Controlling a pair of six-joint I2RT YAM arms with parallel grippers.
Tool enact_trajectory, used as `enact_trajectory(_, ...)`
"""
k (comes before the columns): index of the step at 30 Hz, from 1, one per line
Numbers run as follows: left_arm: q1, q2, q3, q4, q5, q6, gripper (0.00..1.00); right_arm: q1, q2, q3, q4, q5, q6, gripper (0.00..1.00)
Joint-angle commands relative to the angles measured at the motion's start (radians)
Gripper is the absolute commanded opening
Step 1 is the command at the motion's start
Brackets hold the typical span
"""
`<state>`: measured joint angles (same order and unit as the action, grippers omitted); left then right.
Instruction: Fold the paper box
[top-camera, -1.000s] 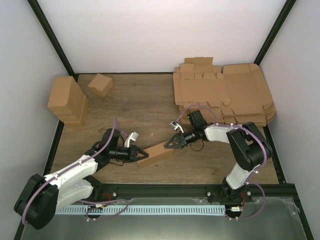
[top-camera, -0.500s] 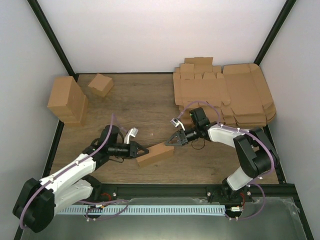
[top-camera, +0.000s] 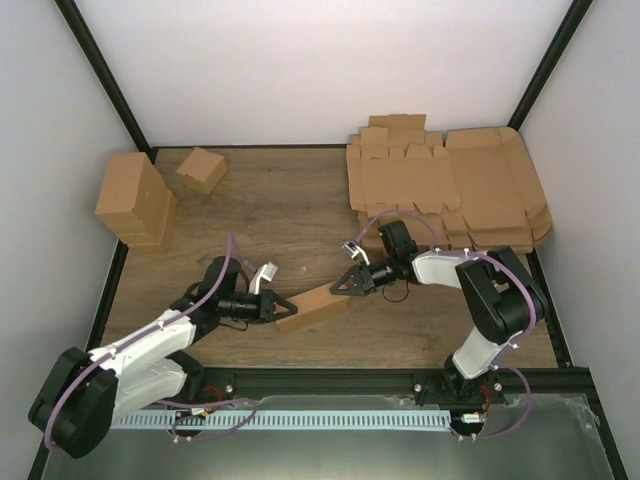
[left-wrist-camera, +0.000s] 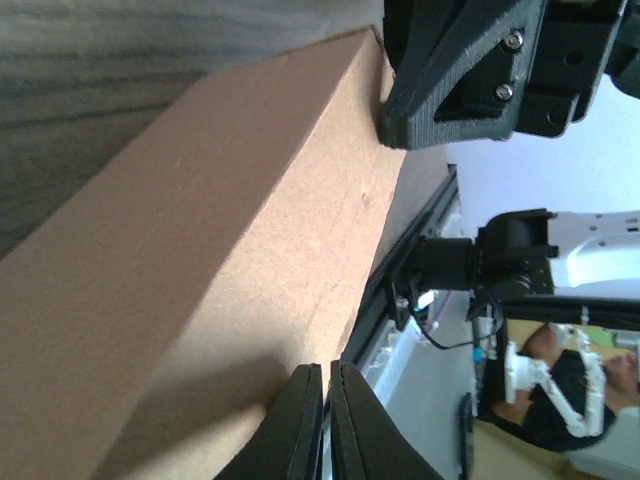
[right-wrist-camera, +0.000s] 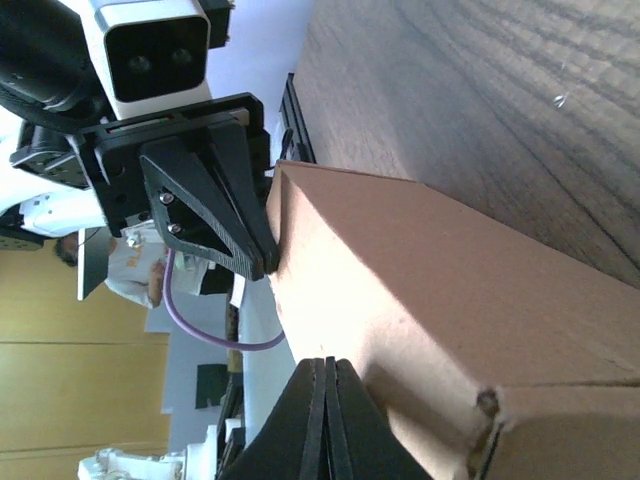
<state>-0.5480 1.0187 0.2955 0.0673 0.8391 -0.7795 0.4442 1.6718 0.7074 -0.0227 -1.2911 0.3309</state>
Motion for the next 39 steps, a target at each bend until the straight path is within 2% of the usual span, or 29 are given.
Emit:
enact_trajectory(1, 0.002, -0.039, 0.126, -0.285, -0.116, 0.158, 0.06, -0.009, -0.083, 0.020, -0.063, 0.125, -0.007, 0.01)
enact_trajectory(4, 0.002, -0.052, 0.246, -0.432, -0.149, 0.245, 0.10, -0.009, -0.162, 0.046, -0.134, 0.211, -0.006, 0.03)
enact_trajectory(7, 0.000, -0.038, 0.313, -0.506, -0.173, 0.290, 0.12, -0.007, -0.238, 0.049, -0.165, 0.259, 0.021, 0.04)
enact_trajectory(13, -0.015, 0.007, 0.325, -0.521, -0.139, 0.298, 0.07, 0.043, -0.281, 0.056, -0.226, 0.372, 0.033, 0.04)
enact_trajectory(18, -0.058, 0.037, 0.315, -0.561, -0.177, 0.308, 0.04, 0.083, -0.274, 0.038, -0.236, 0.463, 0.048, 0.01)
enact_trajectory(23, -0.131, 0.056, 0.279, -0.525, -0.225, 0.260, 0.04, 0.095, -0.297, -0.003, -0.244, 0.552, 0.071, 0.01)
enact_trajectory(25, -0.192, 0.068, 0.276, -0.505, -0.251, 0.231, 0.04, 0.104, -0.322, -0.028, -0.247, 0.575, 0.087, 0.01)
enact_trajectory(33, -0.418, 0.111, 0.259, -0.410, -0.341, 0.050, 0.04, 0.128, -0.525, -0.149, -0.310, 0.677, 0.179, 0.01)
enact_trajectory(36, -0.478, 0.092, 0.306, -0.417, -0.397, 0.019, 0.04, 0.131, -0.610, -0.182, -0.347, 0.708, 0.207, 0.01)
enact_trajectory(39, -0.484, 0.049, 0.382, -0.468, -0.442, 0.026, 0.04, 0.132, -0.653, -0.203, -0.369, 0.715, 0.215, 0.01)
